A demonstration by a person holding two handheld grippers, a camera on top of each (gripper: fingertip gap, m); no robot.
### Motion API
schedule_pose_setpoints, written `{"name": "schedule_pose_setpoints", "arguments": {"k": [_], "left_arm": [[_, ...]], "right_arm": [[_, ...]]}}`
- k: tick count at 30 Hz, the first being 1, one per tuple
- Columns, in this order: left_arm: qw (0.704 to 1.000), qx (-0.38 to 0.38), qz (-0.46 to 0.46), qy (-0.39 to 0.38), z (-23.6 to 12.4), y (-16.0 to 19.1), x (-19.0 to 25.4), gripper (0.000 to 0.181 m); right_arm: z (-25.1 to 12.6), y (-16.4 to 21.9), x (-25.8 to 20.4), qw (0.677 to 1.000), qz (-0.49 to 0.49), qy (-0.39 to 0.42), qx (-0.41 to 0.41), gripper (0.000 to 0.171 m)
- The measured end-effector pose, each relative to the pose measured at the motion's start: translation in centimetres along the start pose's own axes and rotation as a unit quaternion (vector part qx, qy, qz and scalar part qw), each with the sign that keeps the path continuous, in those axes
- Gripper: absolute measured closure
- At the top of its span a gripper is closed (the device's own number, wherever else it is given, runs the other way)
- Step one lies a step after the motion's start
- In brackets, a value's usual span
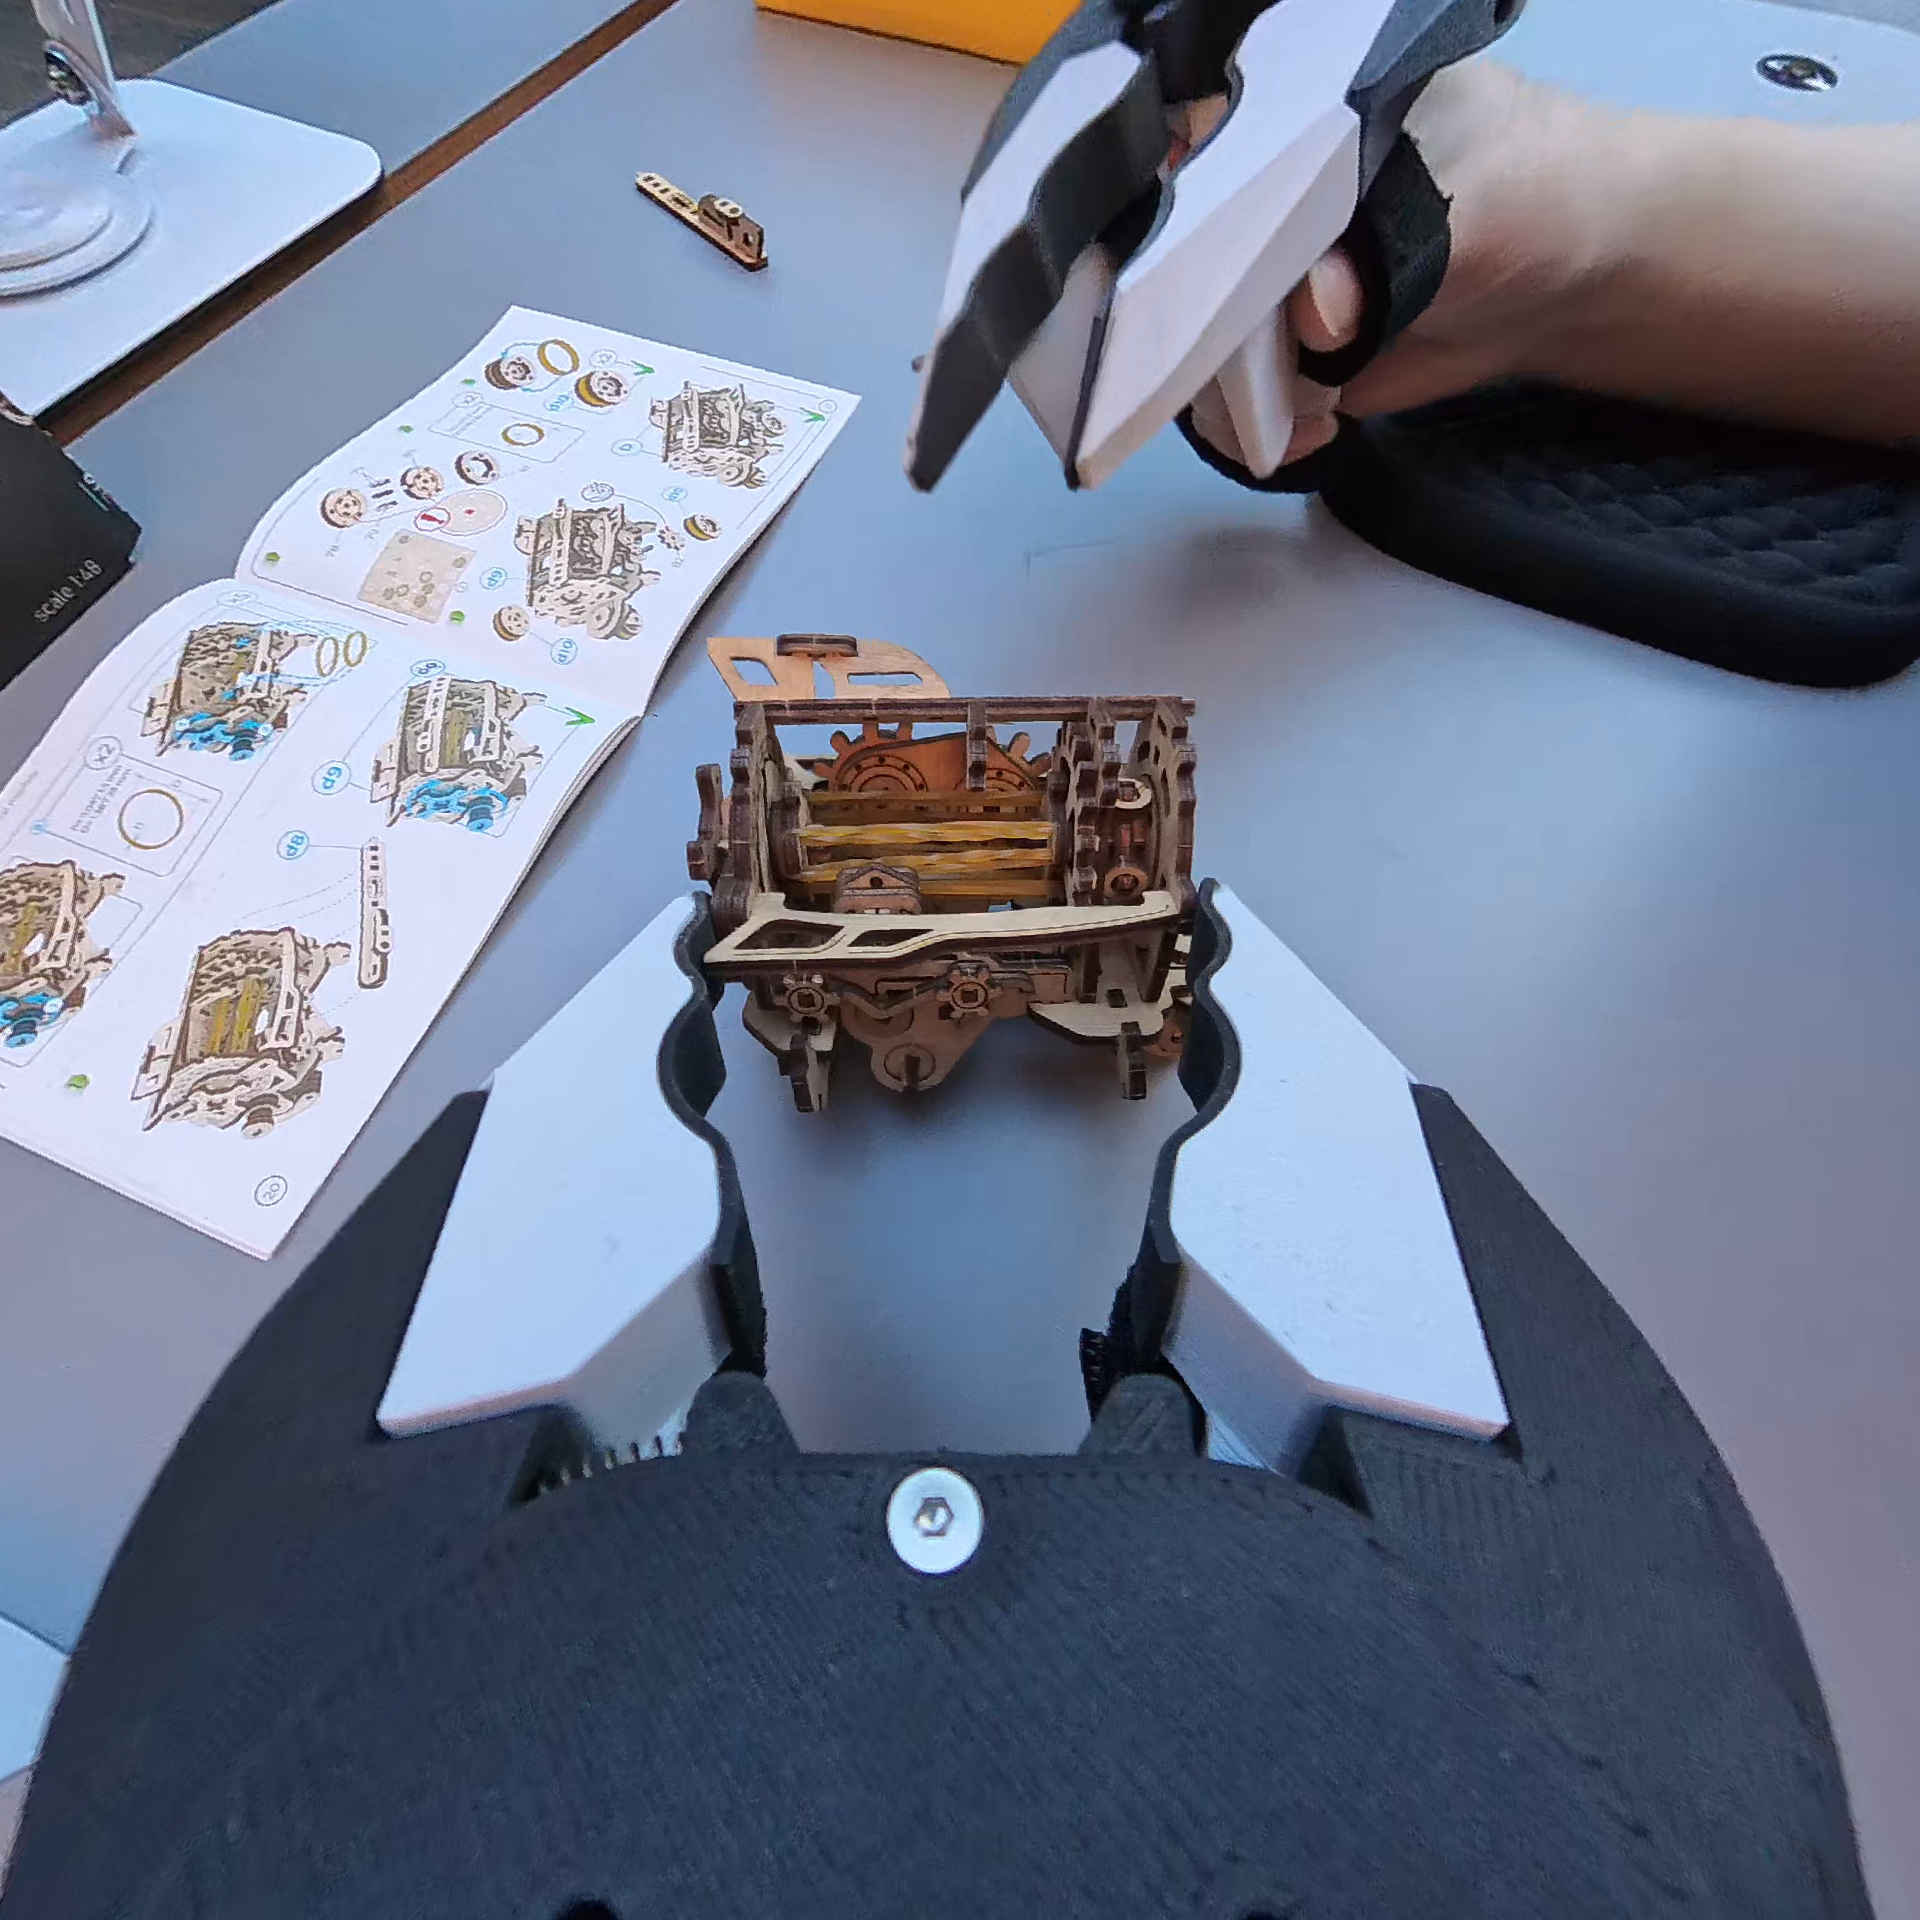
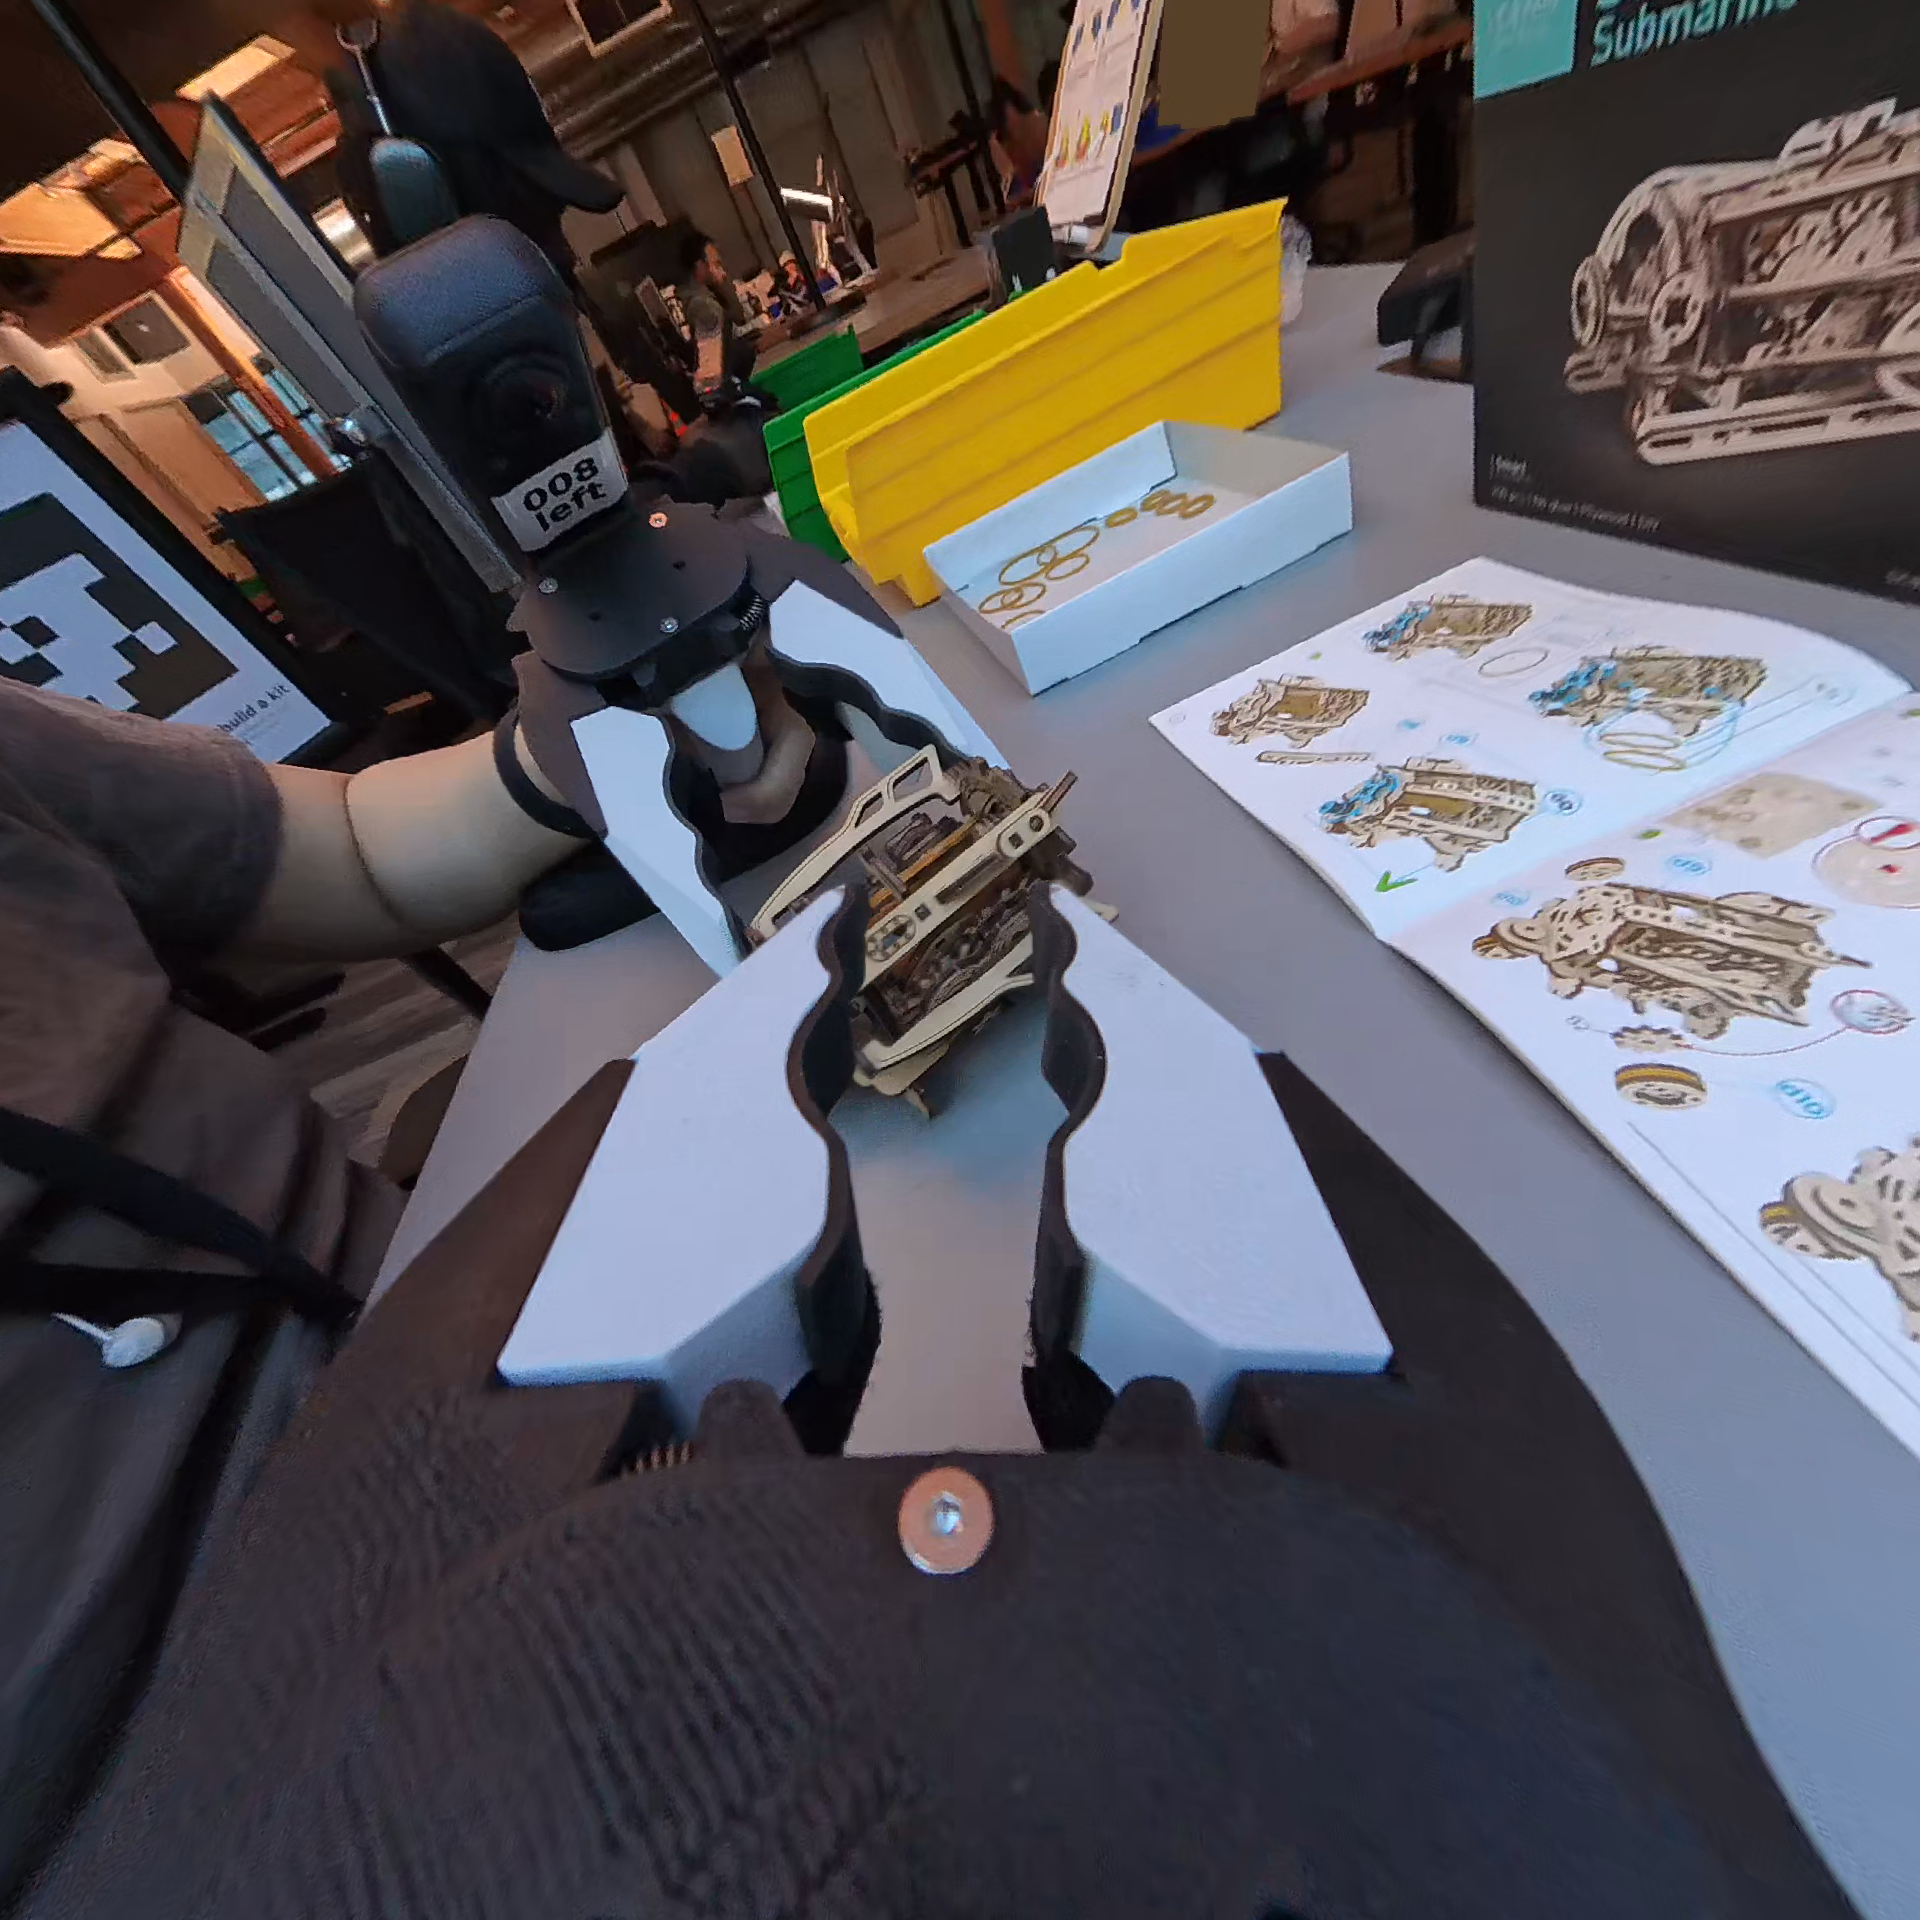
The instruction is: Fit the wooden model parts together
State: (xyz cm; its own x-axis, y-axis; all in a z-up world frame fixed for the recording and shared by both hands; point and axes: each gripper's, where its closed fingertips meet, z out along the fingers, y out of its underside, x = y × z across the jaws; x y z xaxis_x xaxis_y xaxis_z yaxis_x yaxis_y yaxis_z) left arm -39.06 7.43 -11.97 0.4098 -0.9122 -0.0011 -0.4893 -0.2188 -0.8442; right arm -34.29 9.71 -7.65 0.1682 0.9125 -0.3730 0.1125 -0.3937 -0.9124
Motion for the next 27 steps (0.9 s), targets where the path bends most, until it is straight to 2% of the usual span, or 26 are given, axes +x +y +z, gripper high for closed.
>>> {"name": "schedule_pose_setpoints", "arguments": {"k": [7,11,14,19,27], "left_arm": [[0.997,0.021,-0.055,-0.042,0.0,0.0,-0.2,0.092],[0.998,0.013,-0.042,-0.049,0.0,0.2,0.0,0.092],[0.998,0.013,-0.035,-0.049,-0.1,0.2,0.2,0.092],[0.998,0.011,-0.044,-0.048,-0.3,0.3,0.6,0.092],[0.997,0.015,-0.049,-0.066,-1.1,0.9,1.3,0.094]], "right_arm": [[0.7,1.5,-0.8,0.996,0.081,-0.016,-0.04,0.131],[1.5,2.3,-1.7,0.99,0.128,-0.031,-0.058,0.123],[2.0,3.0,-2.0,0.989,0.116,-0.025,-0.082,0.119],[2.4,3.9,-2.2,0.988,0.111,-0.024,-0.104,0.12],[2.0,3.6,-1.2,0.991,0.092,0.003,-0.099,0.123]]}}
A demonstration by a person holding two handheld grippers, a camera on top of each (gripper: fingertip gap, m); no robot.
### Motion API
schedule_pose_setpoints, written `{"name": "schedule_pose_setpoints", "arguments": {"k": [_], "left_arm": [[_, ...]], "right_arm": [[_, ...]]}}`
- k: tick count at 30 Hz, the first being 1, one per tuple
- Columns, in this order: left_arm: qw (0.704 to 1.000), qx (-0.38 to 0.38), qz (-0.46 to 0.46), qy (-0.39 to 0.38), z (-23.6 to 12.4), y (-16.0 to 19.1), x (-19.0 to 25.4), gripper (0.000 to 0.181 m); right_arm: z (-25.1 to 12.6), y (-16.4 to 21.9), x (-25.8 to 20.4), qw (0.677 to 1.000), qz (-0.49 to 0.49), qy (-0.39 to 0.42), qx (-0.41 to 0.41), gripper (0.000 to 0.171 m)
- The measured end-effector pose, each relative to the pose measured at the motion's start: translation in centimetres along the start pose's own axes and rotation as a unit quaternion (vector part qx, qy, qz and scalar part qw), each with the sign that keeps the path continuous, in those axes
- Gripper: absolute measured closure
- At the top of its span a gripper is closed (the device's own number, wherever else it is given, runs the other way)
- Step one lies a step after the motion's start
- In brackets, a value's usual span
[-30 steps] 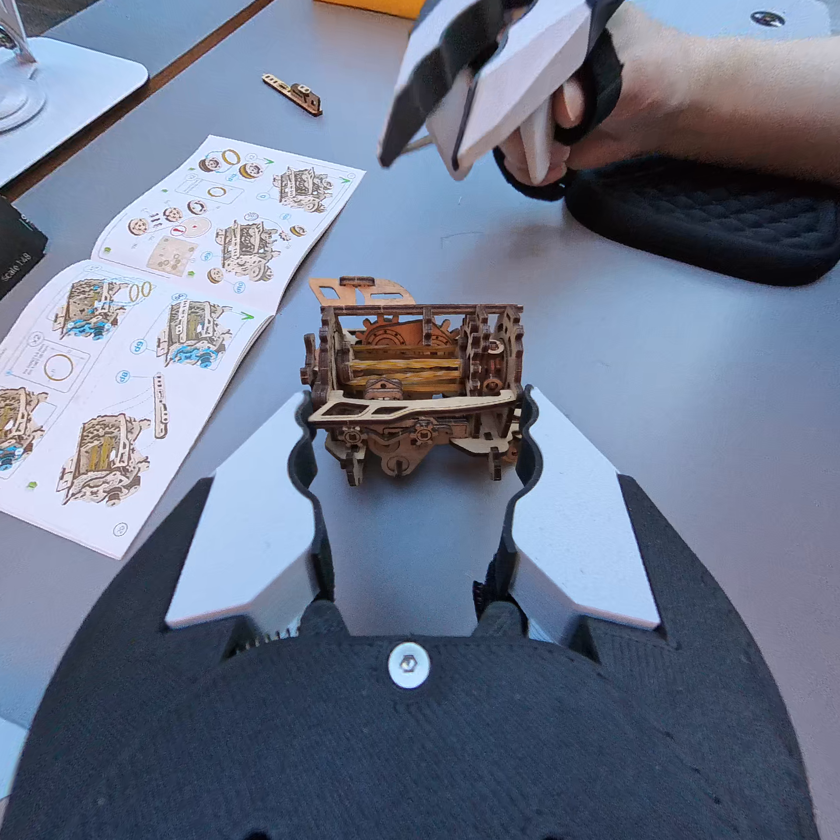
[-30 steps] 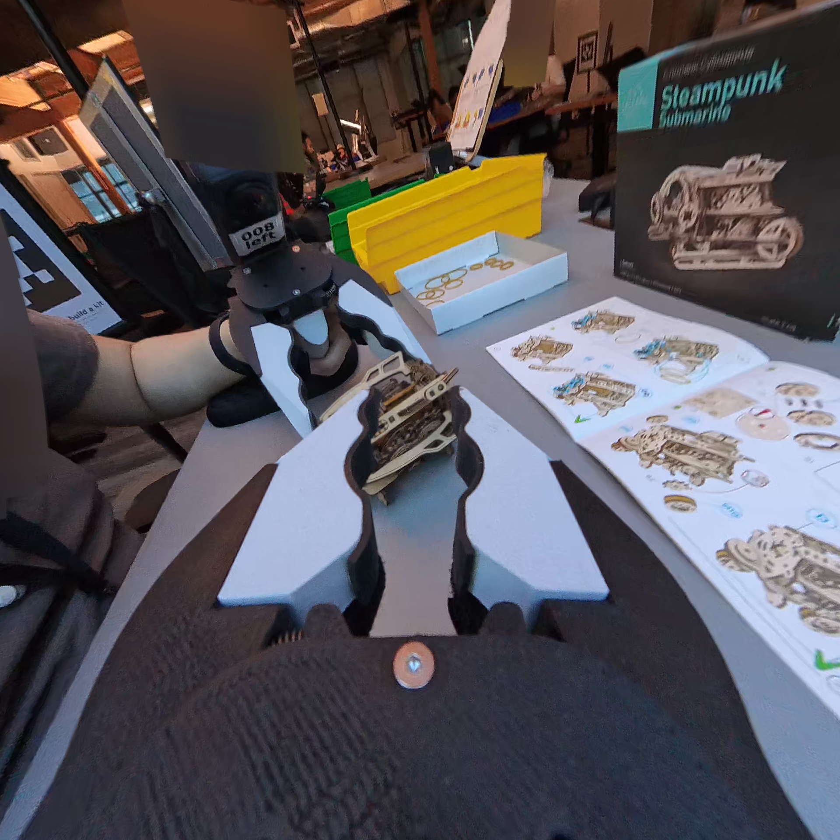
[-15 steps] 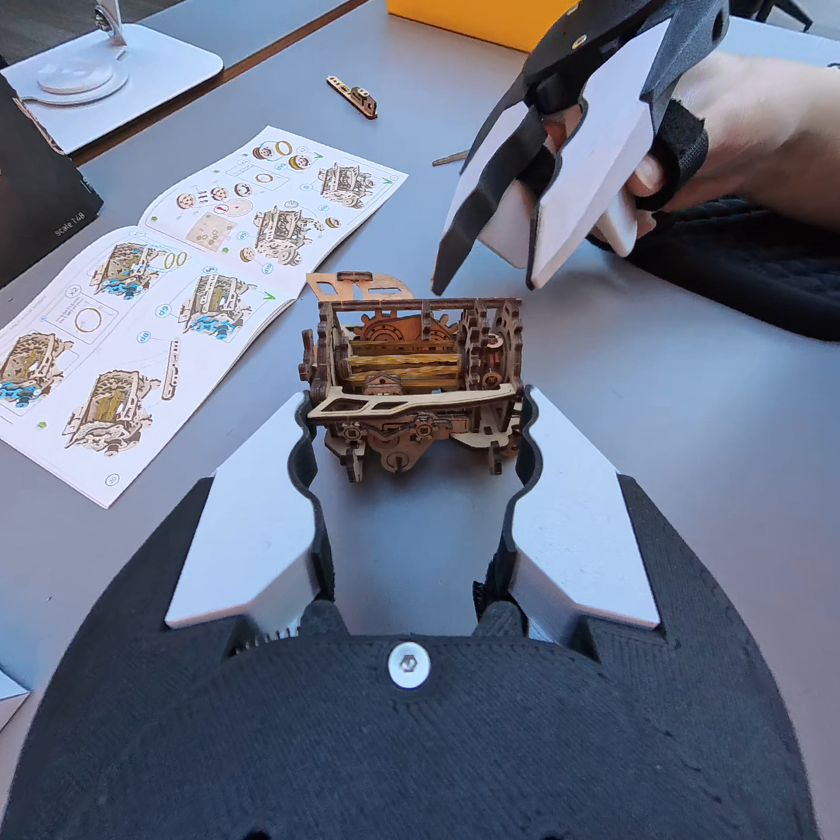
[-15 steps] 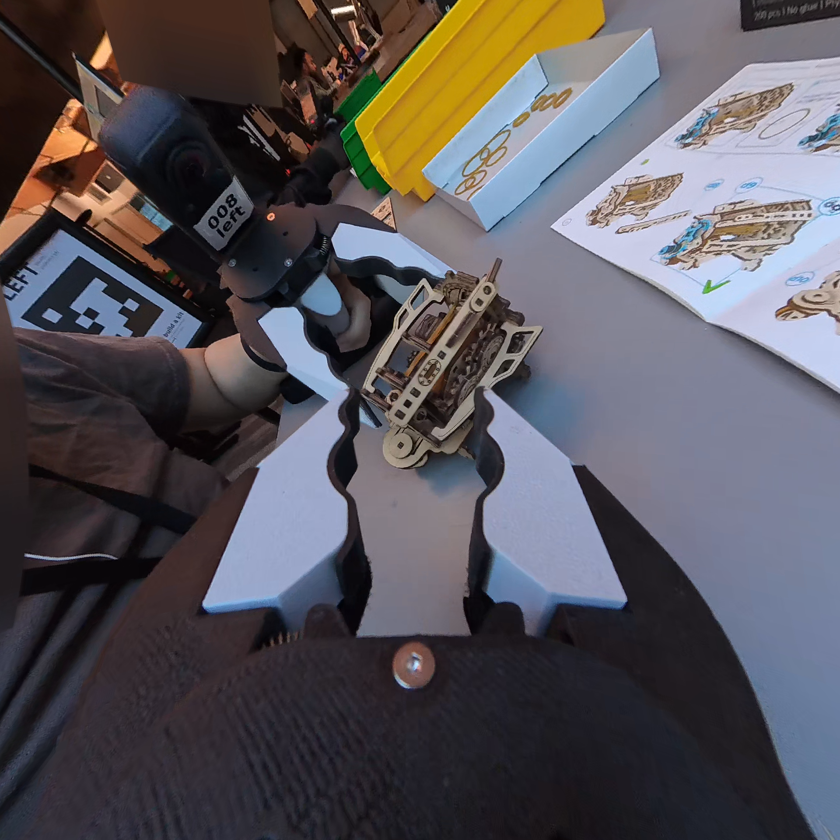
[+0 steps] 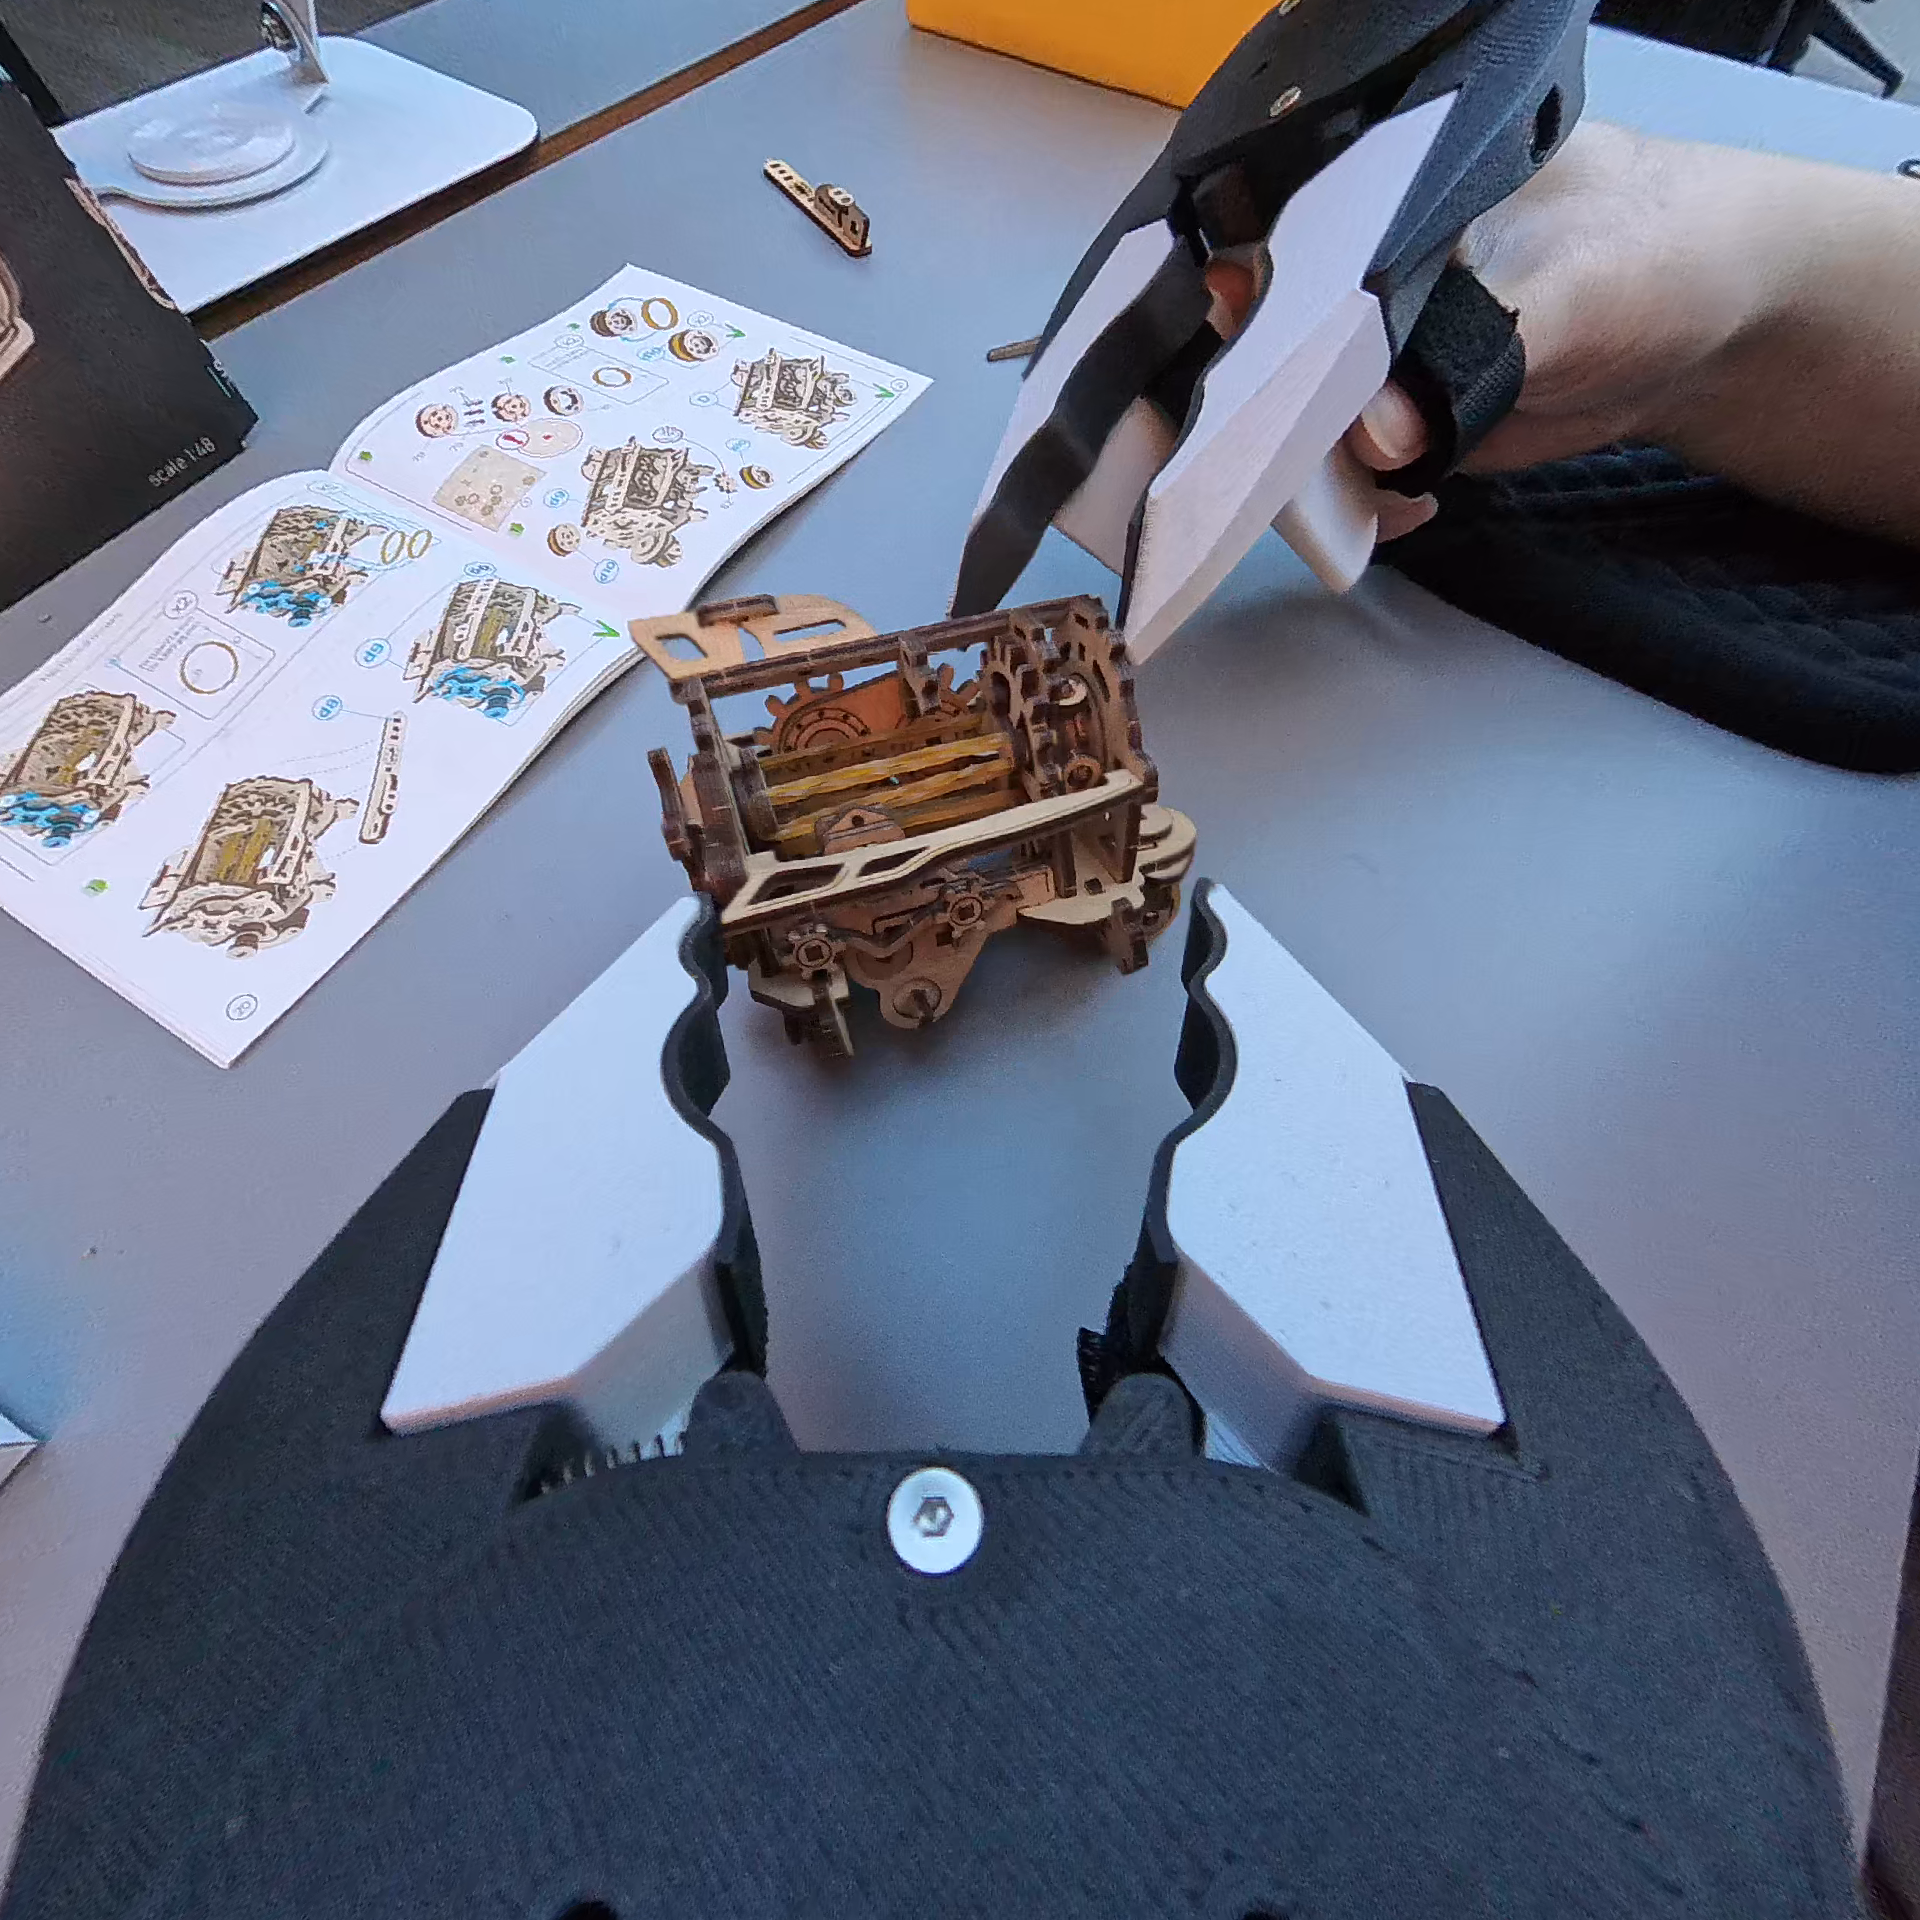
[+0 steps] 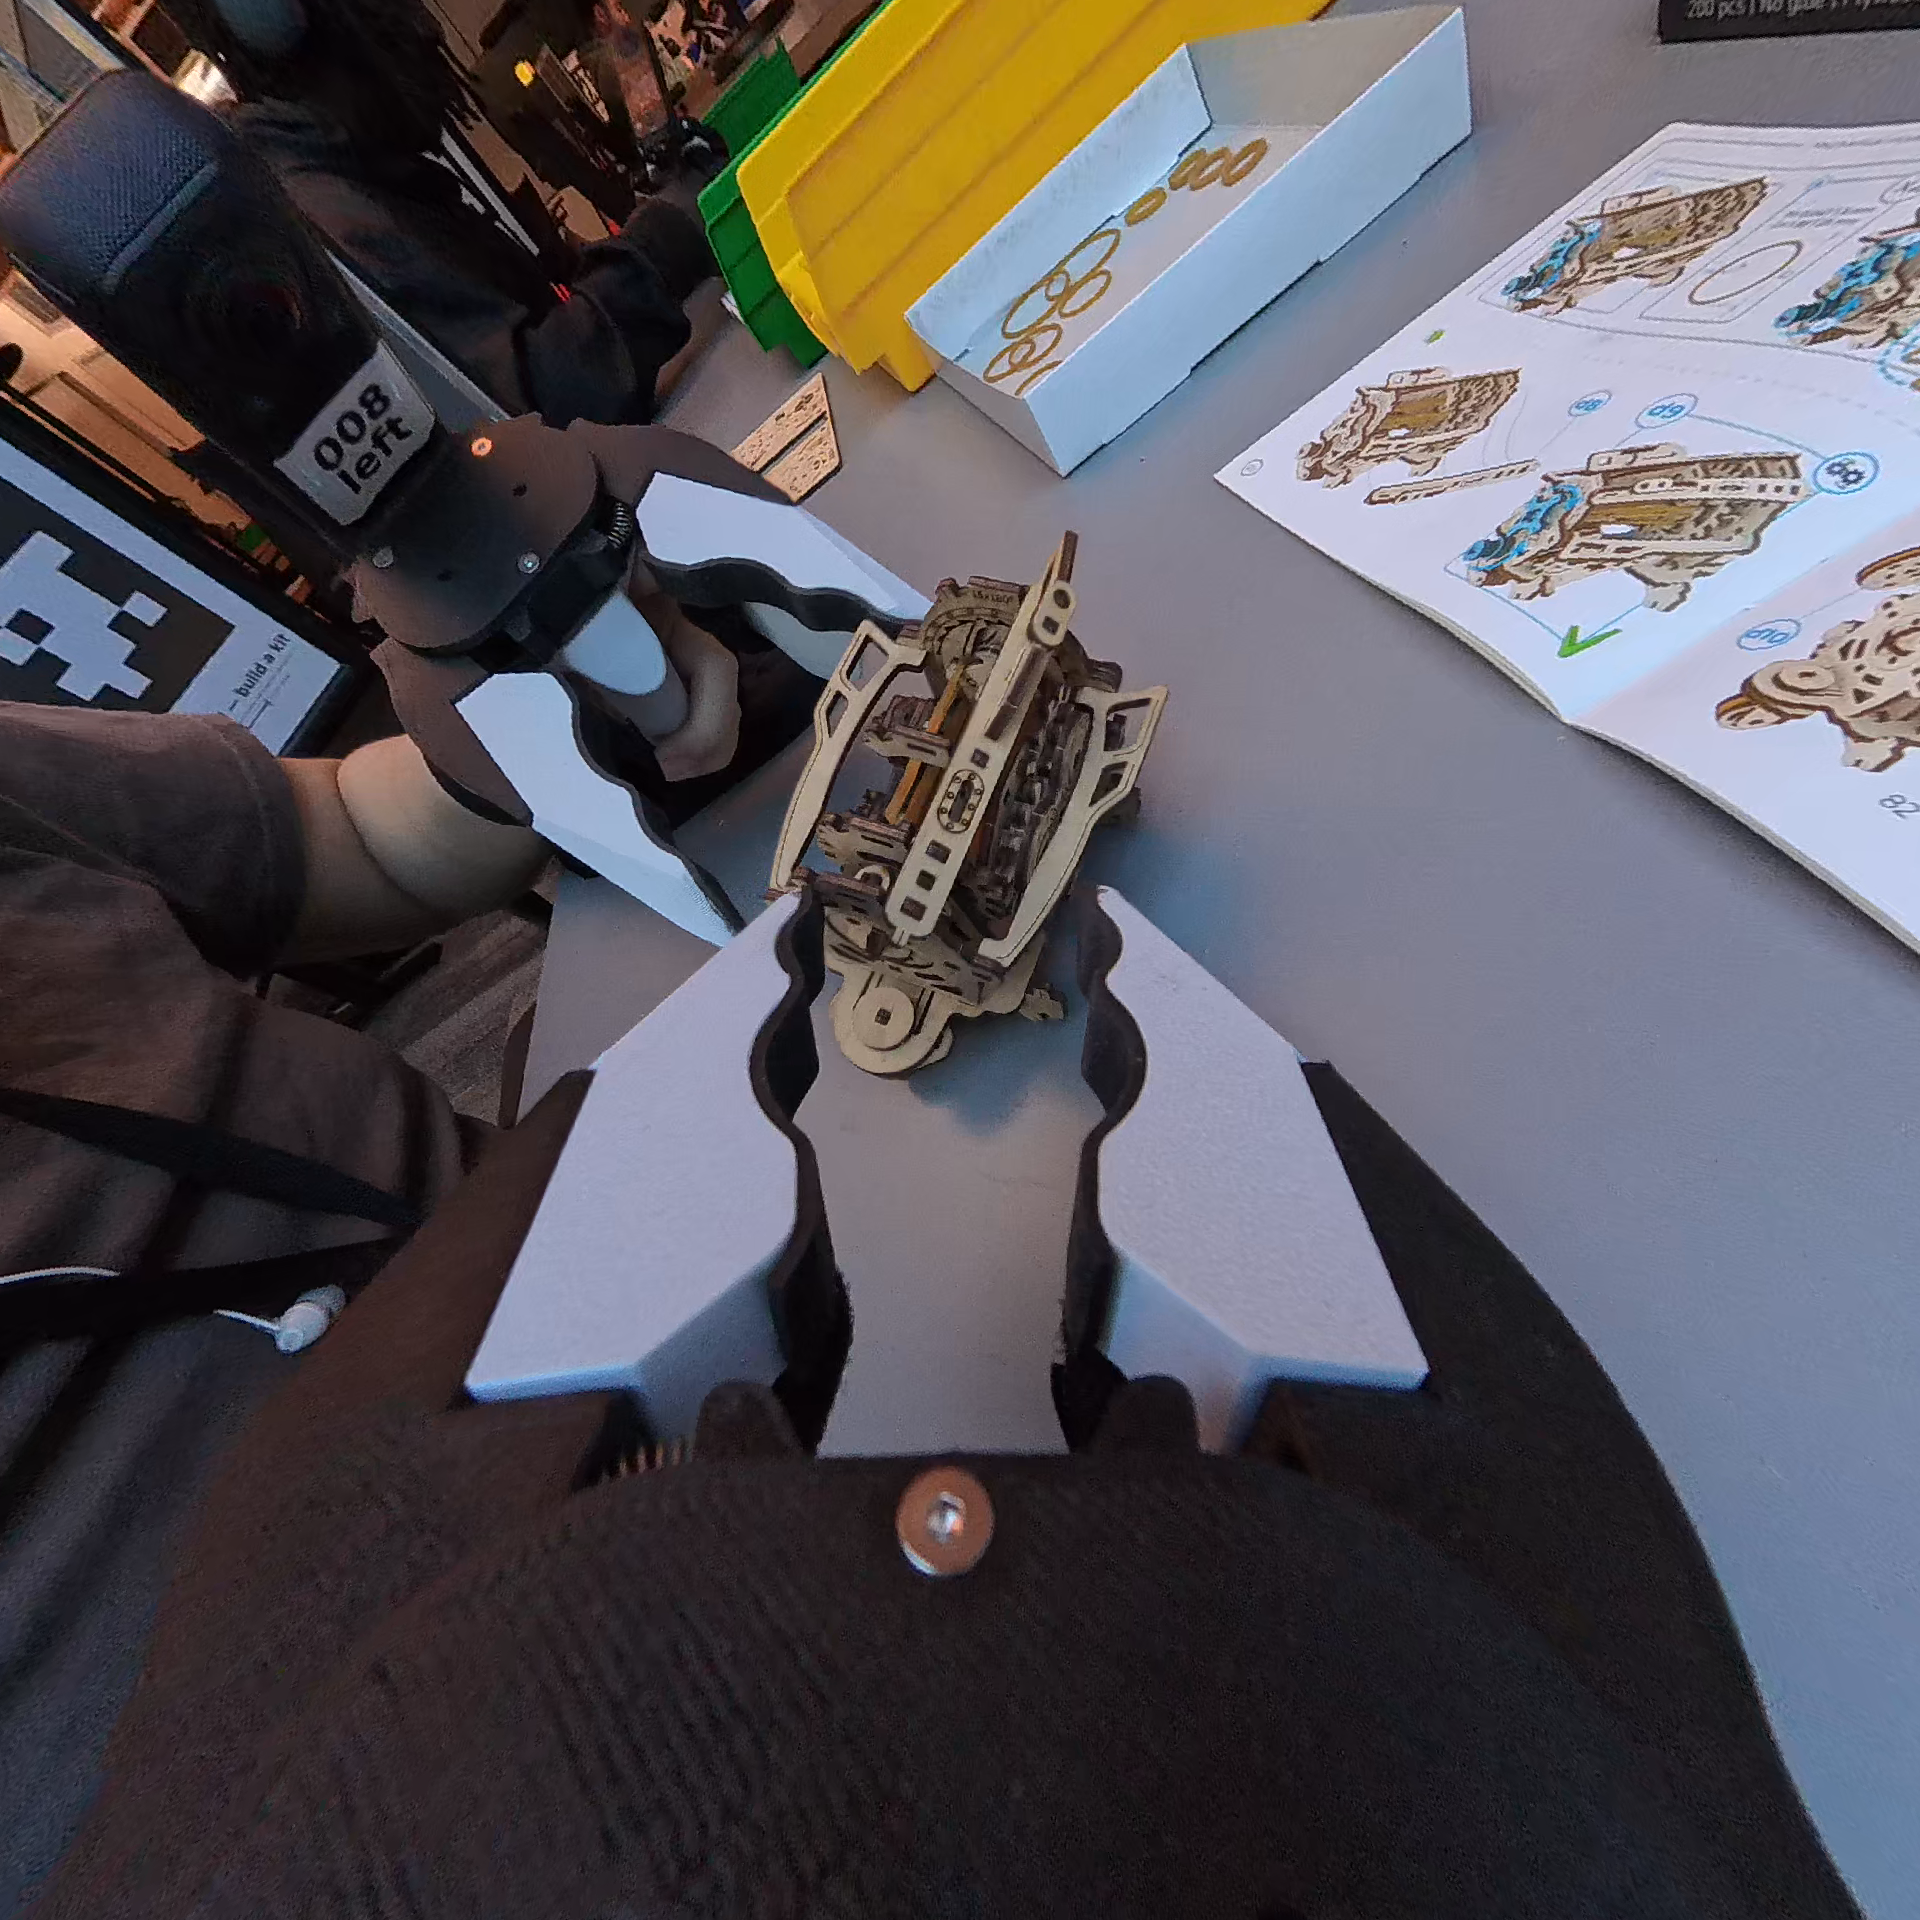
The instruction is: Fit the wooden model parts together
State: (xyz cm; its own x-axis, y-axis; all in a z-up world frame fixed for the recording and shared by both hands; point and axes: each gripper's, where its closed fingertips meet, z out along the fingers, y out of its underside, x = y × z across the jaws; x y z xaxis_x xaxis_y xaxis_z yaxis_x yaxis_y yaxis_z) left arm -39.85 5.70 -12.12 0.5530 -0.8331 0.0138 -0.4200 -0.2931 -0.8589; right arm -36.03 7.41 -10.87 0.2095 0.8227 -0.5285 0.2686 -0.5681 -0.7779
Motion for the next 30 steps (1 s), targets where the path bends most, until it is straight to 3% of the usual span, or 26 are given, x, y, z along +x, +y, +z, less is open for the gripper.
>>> {"name": "schedule_pose_setpoints", "arguments": {"k": [5,8,12,15,17,20,23,26,30], "left_arm": [[0.999,0.017,-0.03,0.013,-0.9,-0.2,0.6,0.096],[0.997,0.049,-0.06,-0.002,-3.7,-0.6,-0.8,0.103],[0.984,0.023,0.024,-0.176,-12.5,-0.4,-10.4,0.121],[0.95,-0.101,0.149,-0.257,-18.8,-0.3,-19.2,0.161],[0.946,-0.199,0.159,-0.2,-19.2,0.4,-22.1,0.167],[0.928,-0.315,0.174,-0.096,-17.0,2.5,-23.8,0.166],[0.858,-0.459,0.228,-0.047,-15.7,6.5,-26.2,0.157],[0.813,-0.518,0.265,-0.02,-14.8,8.7,-28.6,0.153],[0.798,-0.546,0.256,0.017,-13.9,10.1,-30.0,0.155]], "right_arm": [[-0.7,-0.4,0.5,1.0,-0.014,0.017,0.006,0.123],[-1.5,-1.3,-0.2,0.999,-0.04,0.011,0.031,0.122],[-3.4,-3.0,0.1,0.988,-0.124,0.061,0.069,0.123],[-4.4,-4.2,0.3,0.97,-0.199,0.103,0.096,0.127],[-4.5,-4.4,0.2,0.962,-0.226,0.115,0.1,0.127],[-4.0,-3.7,0.5,0.964,-0.227,0.115,0.082,0.126],[-3.6,-3.1,1.0,0.964,-0.227,0.119,0.064,0.125],[-3.7,-2.9,1.1,0.963,-0.234,0.123,0.059,0.125],[-4.0,-3.0,1.3,0.962,-0.237,0.123,0.062,0.125]]}}
